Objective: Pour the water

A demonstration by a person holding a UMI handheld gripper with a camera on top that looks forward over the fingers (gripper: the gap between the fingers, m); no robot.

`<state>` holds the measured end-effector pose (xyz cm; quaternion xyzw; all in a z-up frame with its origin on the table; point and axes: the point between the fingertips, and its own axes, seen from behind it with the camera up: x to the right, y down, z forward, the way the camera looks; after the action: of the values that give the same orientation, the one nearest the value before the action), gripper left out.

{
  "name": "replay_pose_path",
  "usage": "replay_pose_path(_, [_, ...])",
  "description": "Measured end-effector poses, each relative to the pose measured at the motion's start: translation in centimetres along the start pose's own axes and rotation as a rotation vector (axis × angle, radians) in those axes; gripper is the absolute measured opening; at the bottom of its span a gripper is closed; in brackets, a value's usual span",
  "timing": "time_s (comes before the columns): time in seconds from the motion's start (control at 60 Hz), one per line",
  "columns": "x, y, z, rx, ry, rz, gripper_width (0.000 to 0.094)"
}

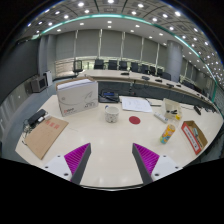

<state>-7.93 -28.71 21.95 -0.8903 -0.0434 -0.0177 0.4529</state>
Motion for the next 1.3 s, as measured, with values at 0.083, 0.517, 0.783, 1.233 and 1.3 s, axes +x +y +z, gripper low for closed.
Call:
replay_pose_path(0.083, [5.2,1.0,1.4,-0.005,0.018,0.021,0.0860])
replay_pose_path(0.517, [31.5,4.7,15.2,0.067,0.051,-0.032,0.0861])
replay_pose_path(0.783, [34.8,2.9,25.9,0.161,0.007,0.011,0.0864])
replay_pose_path(1.233, [34.4,-1.1,28.6,0.227,0.054,-0.041,0.0411])
replay_pose_path(1.3, [33.9,-3.6,28.2,0.237,0.097,-0.079,0.0413])
